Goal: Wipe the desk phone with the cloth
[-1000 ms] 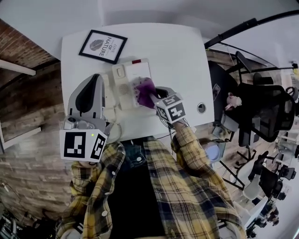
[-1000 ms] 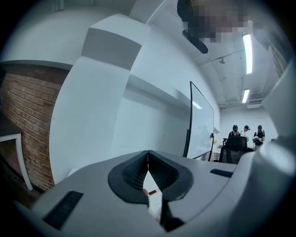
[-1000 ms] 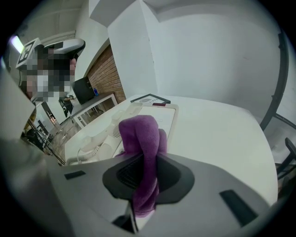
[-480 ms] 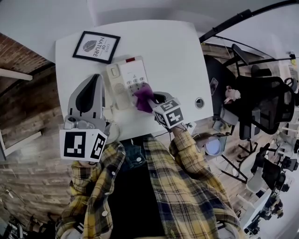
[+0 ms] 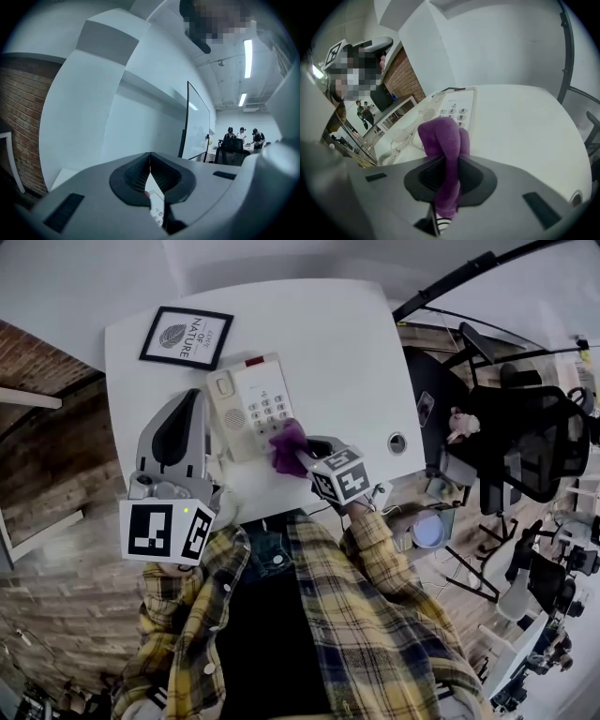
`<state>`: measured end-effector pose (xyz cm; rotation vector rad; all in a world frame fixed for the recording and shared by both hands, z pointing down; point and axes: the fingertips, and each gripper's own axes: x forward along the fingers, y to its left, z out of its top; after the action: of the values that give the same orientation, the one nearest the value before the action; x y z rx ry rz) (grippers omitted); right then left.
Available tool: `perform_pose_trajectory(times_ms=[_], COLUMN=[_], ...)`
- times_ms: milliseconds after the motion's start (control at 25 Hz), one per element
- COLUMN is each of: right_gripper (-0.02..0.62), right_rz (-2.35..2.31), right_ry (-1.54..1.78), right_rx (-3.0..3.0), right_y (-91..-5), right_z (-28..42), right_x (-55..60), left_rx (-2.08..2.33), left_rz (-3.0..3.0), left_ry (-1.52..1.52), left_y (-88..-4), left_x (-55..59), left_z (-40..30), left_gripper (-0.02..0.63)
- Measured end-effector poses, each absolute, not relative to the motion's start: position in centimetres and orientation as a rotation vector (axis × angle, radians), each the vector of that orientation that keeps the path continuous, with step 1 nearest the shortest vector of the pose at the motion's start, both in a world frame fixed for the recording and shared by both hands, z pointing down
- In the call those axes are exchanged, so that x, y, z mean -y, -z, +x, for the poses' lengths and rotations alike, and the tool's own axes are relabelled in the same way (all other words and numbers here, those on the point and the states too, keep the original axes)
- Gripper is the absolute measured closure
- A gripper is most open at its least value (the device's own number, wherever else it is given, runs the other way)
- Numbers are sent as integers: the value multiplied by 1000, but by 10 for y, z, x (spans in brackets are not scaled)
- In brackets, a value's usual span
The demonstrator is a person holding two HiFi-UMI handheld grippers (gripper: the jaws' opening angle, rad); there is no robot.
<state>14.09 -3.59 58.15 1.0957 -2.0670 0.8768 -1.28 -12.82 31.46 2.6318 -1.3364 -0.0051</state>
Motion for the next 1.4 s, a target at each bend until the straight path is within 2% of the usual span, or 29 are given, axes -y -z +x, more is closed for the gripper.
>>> perform_pose_trajectory(times_ms=[240,640,1000,1400], right_gripper=[532,532,532,532], right_rz=[1107,1171,1234,1206], right_ry=[-1022,-964,-793,-376], right_rx=[2072,2187,2395,2611], right_y=[-582,-533,-451,-346], right_z=[144,146,137,107], right_x=[27,50,91,115], left_rx=[1324,1310,1348,1410], left_rz=[2640,2671,2668,2660], left_ry=[12,30,49,66], left_y=[-313,-304,-296,-287], left_x=[129,127,124,117], left_z=[-9,-1,-7,-18], left_gripper=[591,591,591,591])
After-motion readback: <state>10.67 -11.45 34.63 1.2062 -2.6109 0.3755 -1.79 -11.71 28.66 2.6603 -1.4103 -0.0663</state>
